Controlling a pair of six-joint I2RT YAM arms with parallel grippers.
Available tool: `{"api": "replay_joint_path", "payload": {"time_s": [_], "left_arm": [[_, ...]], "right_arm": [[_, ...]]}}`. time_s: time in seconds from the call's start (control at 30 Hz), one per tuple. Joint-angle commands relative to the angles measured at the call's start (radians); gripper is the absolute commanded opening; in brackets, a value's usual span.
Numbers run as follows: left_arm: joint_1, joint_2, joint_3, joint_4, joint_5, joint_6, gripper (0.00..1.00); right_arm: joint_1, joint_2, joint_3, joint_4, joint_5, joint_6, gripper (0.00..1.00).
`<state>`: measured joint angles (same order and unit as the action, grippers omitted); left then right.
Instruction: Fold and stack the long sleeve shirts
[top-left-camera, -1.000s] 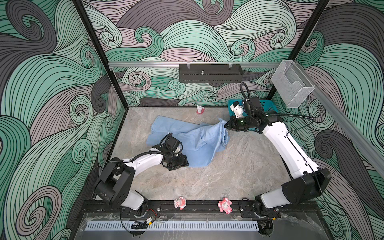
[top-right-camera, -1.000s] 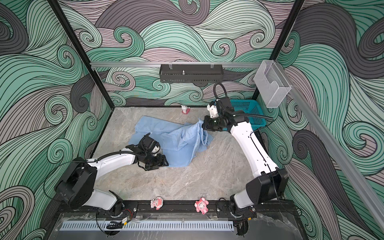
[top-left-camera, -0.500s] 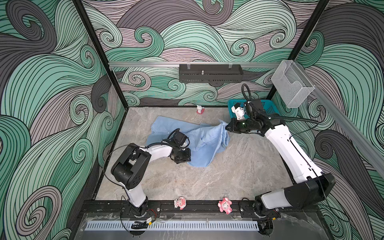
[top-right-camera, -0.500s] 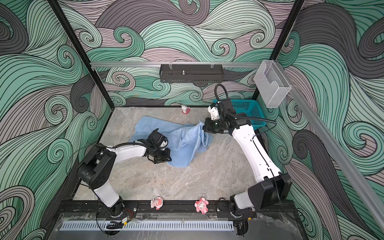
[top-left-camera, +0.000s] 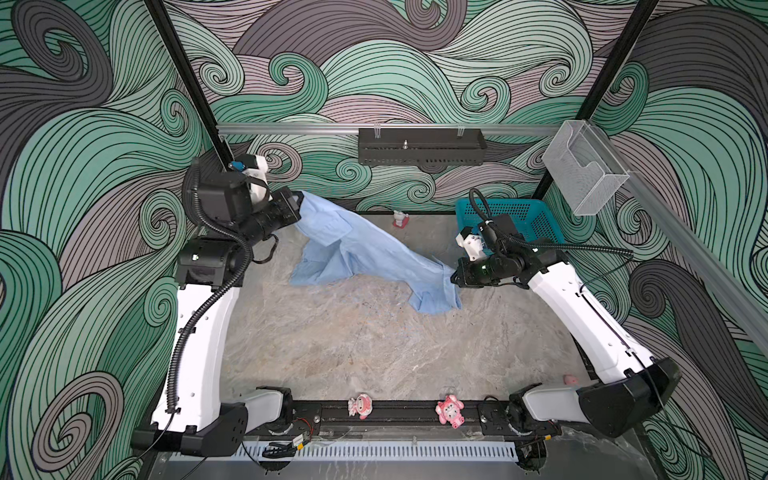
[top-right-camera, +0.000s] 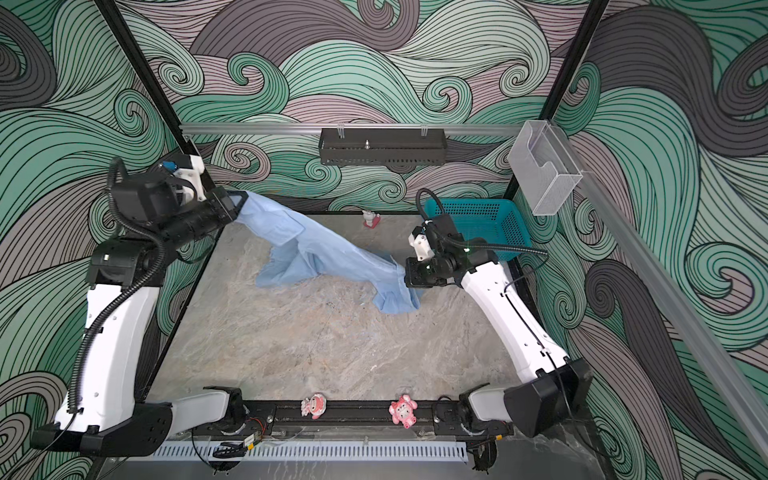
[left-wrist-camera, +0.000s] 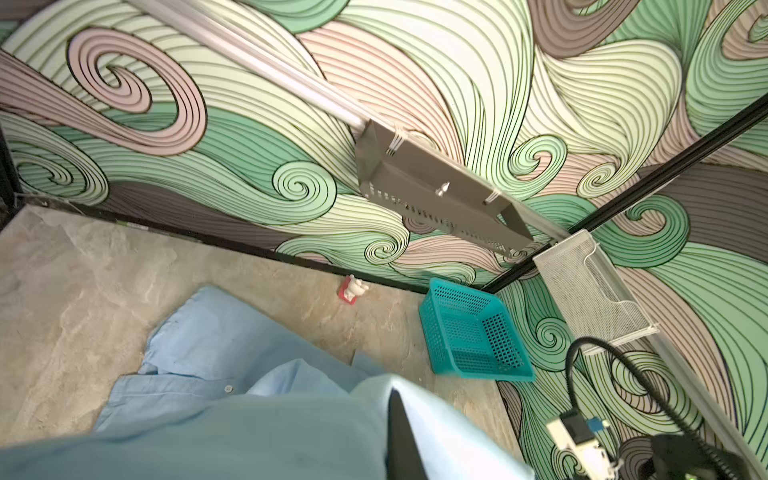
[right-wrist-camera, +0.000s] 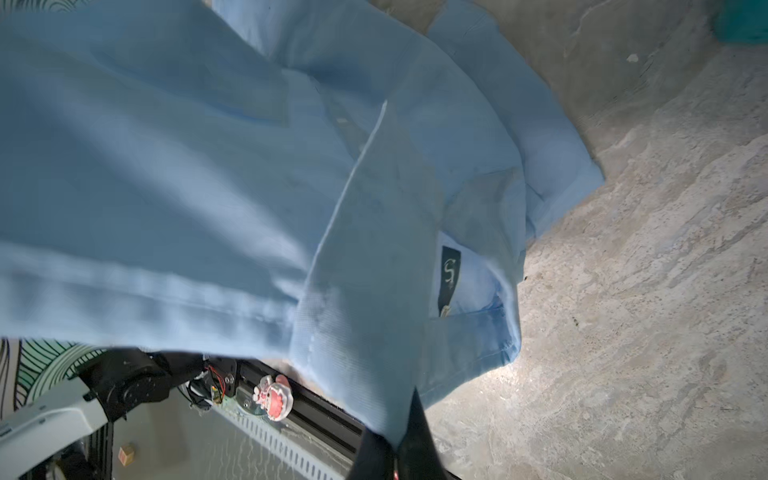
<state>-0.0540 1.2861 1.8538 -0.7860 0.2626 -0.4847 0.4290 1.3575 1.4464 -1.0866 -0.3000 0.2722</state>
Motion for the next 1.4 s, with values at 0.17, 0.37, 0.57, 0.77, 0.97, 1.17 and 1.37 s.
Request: {"api": "replay_joint_path", "payload": {"time_s": [0.17,0.37,0.57,0.77,0.97,1.17,1.37], "left_arm": [[0.085,0.261,0.407,-0.238,0.03,0.041,0.0],[0.097,0.33,0.564,-0.215,0.024,0.028,0.0],[0.227,0.252,0.581,-0.139,0.001,-0.019,0.0],[0.381,0.182,0.534,-0.068,0.034,-0.08,0.0],[0.363,0.276,0.501,-0.021,0.18,-0.142,0.0],[0.131,0.466,0.496,-0.104,0.108,-0.001,0.0],[-0.025,0.69,0.481,-0.119,0.066,0.06,0.0]], "right_arm": [[0.153,-0.073,0.074,-0.151,-0.076,-0.027,0.0],[0.229,-0.085,0.251,-0.173,-0.146,-0.03,0.0],[0.312,-0.034,0.415,-0.064,-0.203,0.002,0.0],[0.396,0.031,0.501,0.168,-0.306,0.106,0.0],[0.311,-0.006,0.355,0.241,-0.26,0.192,0.0],[0.081,-0.05,0.009,0.353,-0.287,0.298,0.0],[-0.073,0.003,-0.169,0.367,-0.269,0.305,0.0]]}}
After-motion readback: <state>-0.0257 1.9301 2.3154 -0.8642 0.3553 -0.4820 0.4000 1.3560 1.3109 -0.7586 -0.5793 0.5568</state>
